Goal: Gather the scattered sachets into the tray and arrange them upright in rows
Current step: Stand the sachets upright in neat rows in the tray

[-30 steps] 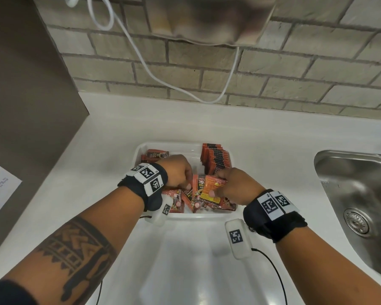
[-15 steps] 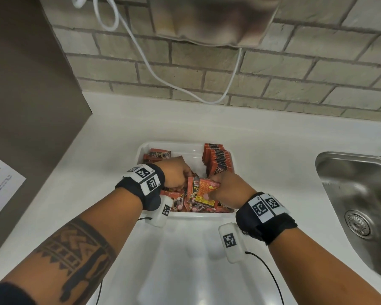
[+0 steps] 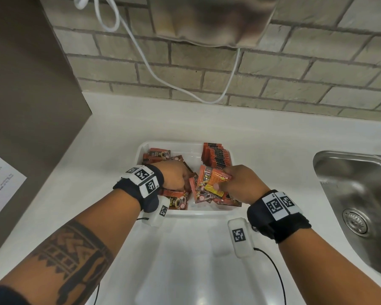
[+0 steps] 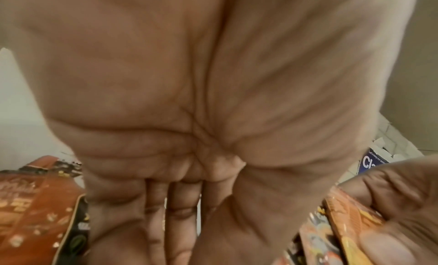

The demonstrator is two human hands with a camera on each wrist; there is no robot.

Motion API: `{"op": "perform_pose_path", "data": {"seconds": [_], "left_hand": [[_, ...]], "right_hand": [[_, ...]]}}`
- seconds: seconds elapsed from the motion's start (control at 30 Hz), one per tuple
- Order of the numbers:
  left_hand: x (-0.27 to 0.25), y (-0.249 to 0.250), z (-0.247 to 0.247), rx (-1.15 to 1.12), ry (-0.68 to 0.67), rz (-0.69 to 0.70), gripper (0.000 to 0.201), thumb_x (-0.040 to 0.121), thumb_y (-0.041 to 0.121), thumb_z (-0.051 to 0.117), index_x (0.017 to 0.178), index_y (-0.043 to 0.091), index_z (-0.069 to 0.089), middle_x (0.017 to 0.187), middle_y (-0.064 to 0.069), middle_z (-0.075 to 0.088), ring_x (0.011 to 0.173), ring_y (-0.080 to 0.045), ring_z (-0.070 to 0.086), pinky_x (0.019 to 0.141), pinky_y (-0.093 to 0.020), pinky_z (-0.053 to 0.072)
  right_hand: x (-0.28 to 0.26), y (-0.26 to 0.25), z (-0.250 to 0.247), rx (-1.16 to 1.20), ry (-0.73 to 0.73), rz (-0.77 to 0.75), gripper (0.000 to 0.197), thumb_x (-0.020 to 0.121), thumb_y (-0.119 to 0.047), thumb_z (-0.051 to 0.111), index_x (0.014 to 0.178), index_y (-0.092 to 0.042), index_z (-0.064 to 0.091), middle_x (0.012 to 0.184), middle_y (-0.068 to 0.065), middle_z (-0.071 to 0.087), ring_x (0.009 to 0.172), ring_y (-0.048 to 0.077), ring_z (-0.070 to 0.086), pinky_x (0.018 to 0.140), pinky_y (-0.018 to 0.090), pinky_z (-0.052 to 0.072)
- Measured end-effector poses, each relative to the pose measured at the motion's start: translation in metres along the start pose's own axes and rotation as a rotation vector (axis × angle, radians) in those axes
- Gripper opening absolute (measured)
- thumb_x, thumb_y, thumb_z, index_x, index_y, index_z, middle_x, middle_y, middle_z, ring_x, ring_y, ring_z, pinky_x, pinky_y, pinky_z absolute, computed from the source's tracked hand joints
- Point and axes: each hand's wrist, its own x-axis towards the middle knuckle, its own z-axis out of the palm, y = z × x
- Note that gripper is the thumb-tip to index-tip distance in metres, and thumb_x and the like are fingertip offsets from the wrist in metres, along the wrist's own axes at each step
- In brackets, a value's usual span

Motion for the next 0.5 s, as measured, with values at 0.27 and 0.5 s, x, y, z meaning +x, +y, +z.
{"op": "perform_pose_path", "data": {"seconds": [0.27,0.5], "left_hand": [[-0.004,-0.003,0.000,-0.005,0.129,0.009,0.023,0.091,0.002,0.052,0.100,0.011,0.070,0.096,-0.003,0.070,0.093,-0.027,0.065,0.074,-0.031,0.054],[-0.012,-0.010,-0.018,-0.947,0.396,0.066,0.024,0.104,0.020,0.049,0.118,0.008,0.066,0.114,-0.018,0.070,0.093,-0.031,0.071,0.086,-0.046,0.060]], "right_hand": [[0.001,-0.001,-0.006,0.180,0.051,-0.009,0.017,0.087,-0.023,0.074,0.101,-0.013,0.073,0.094,0.007,0.074,0.081,0.021,0.069,0.076,0.034,0.056],[0.013,-0.023,-0.012,0.396,0.080,-0.027,0.021,0.087,-0.026,0.075,0.104,-0.013,0.073,0.092,0.006,0.076,0.068,0.019,0.067,0.068,0.034,0.054]]}}
